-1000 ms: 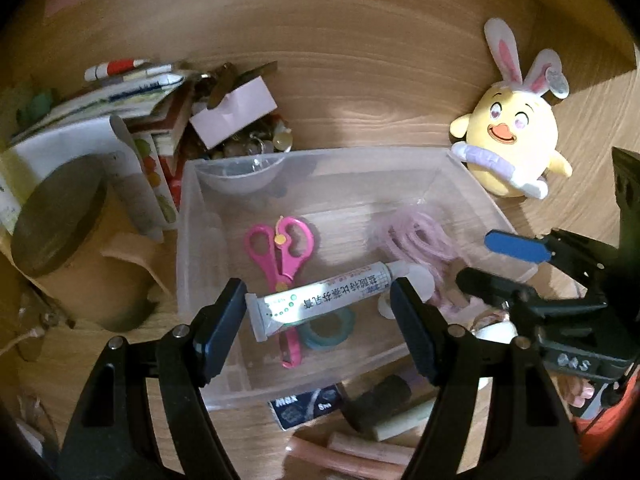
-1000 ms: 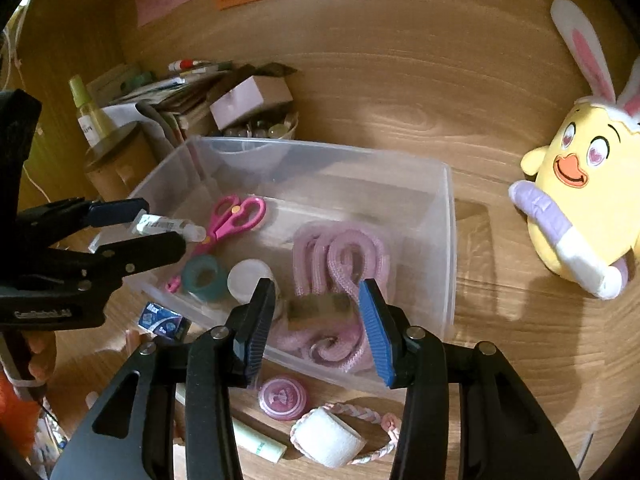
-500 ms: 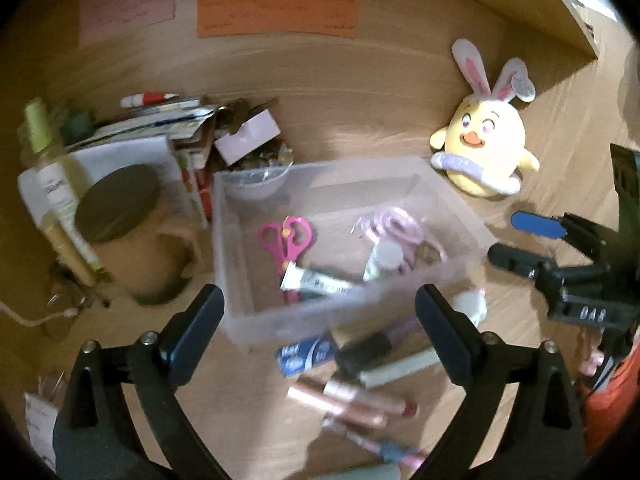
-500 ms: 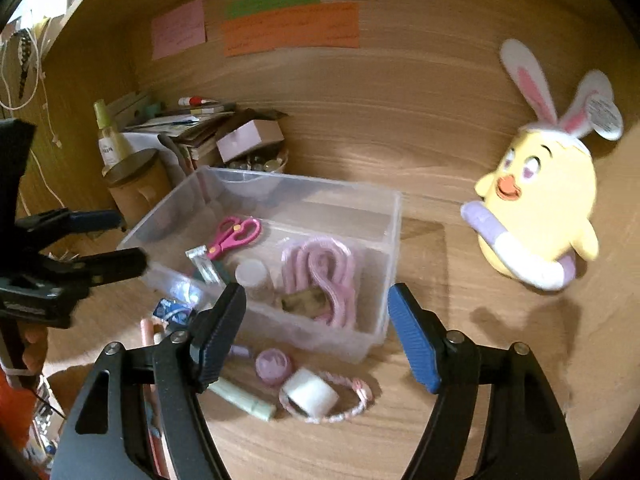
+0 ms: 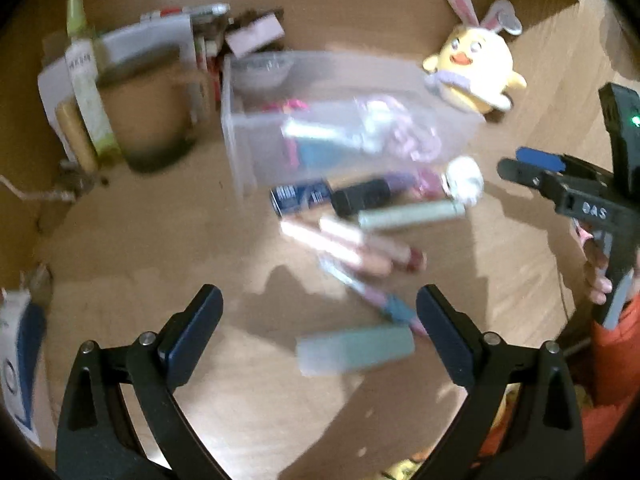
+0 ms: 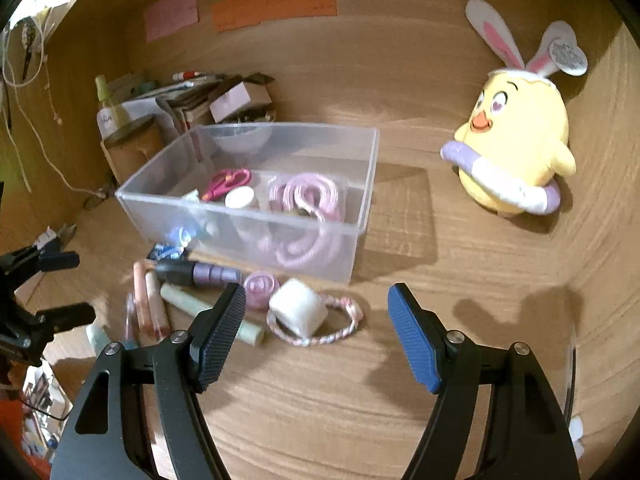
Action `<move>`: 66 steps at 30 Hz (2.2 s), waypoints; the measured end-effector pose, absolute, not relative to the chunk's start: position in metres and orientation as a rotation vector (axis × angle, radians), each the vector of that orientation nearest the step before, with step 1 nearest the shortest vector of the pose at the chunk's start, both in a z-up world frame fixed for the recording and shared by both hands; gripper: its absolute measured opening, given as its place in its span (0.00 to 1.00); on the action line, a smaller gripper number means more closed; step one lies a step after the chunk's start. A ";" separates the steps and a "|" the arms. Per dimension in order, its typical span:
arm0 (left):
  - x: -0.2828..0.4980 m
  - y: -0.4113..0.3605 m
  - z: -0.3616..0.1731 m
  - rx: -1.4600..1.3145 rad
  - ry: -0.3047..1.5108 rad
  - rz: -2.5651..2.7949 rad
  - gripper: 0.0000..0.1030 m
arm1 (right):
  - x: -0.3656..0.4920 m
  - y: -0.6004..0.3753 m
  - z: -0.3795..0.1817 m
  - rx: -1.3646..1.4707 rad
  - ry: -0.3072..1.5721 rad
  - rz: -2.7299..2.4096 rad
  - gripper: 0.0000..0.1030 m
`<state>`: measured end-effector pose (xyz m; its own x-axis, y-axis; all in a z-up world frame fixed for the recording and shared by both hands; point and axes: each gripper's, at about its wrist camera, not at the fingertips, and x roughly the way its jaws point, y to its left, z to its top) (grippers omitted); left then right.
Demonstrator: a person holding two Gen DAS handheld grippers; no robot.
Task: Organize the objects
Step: 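Grasp the mint-green bottle with the left gripper while the right grasps the white tape roll, then drop mint-green bottle and white tape roll into the clear box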
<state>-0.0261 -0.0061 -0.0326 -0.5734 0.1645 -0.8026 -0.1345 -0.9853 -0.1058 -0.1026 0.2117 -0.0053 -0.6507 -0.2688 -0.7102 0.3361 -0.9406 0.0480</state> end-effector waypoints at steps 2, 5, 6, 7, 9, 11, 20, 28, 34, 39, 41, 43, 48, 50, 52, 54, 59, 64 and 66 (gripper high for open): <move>-0.018 -0.004 -0.040 -1.377 -0.070 2.628 0.96 | -0.101 0.213 -0.011 1.107 0.127 -2.574 0.68; -0.010 0.001 -0.048 -1.410 -0.080 2.605 0.96 | -0.100 0.213 -0.020 1.132 0.138 -2.567 0.68; -0.009 0.002 -0.049 -1.414 -0.081 2.604 0.96 | -0.102 0.212 -0.023 1.139 0.139 -2.562 0.68; -0.006 0.003 -0.051 -1.414 -0.082 2.599 0.96 | -0.104 0.212 -0.024 1.142 0.140 -2.563 0.68; -0.003 0.007 -0.054 -1.417 -0.059 2.590 0.96 | -0.109 0.211 -0.027 1.150 0.135 -2.566 0.68; -0.001 0.009 -0.057 -1.425 -0.041 2.596 0.96 | -0.115 0.209 -0.029 1.166 0.123 -2.556 0.68; -0.001 0.016 -0.064 -1.384 -0.004 2.661 0.95 | -0.135 0.191 -0.039 1.198 0.106 -2.507 0.38; 0.002 0.019 -0.064 -1.327 0.048 2.696 0.71 | -0.131 0.194 -0.034 1.160 0.098 -2.532 0.36; -0.001 0.013 -0.057 -1.312 0.006 2.708 0.71 | -0.123 0.201 -0.017 1.102 0.058 -2.550 0.35; -0.005 0.004 -0.039 -1.243 -0.038 2.751 0.71 | -0.116 0.205 0.002 1.028 0.027 -2.586 0.35; -0.009 0.001 -0.031 -1.203 -0.076 2.765 0.71 | -0.114 0.206 0.010 1.004 0.014 -2.598 0.35; -0.015 -0.003 -0.022 -1.161 -0.114 2.779 0.71 | -0.113 0.208 0.018 0.973 0.008 -2.611 0.35; -0.035 -0.009 0.001 -1.066 -0.213 2.780 0.71 | -0.114 0.211 0.038 0.901 -0.002 -2.641 0.35; -0.044 -0.011 0.006 -1.058 -0.247 2.778 0.71 | -0.116 0.210 0.042 0.885 -0.002 -2.650 0.35; -0.055 -0.011 0.011 -1.054 -0.246 2.794 0.71 | -0.118 0.209 0.045 0.880 -0.004 -2.652 0.35; -0.066 -0.011 0.016 -1.050 -0.243 2.798 0.71 | -0.123 0.207 0.046 0.879 -0.007 -2.653 0.35; -0.094 -0.013 0.028 -1.053 -0.220 2.795 0.71 | -0.136 0.204 0.048 0.876 0.000 -2.655 0.35; -0.129 -0.016 0.027 -1.108 -0.191 2.769 0.71 | -0.158 0.197 0.039 0.924 -0.017 -2.626 0.35; -0.144 -0.013 0.021 -1.146 -0.182 2.719 0.71 | -0.167 0.192 0.032 0.956 -0.022 -2.602 0.35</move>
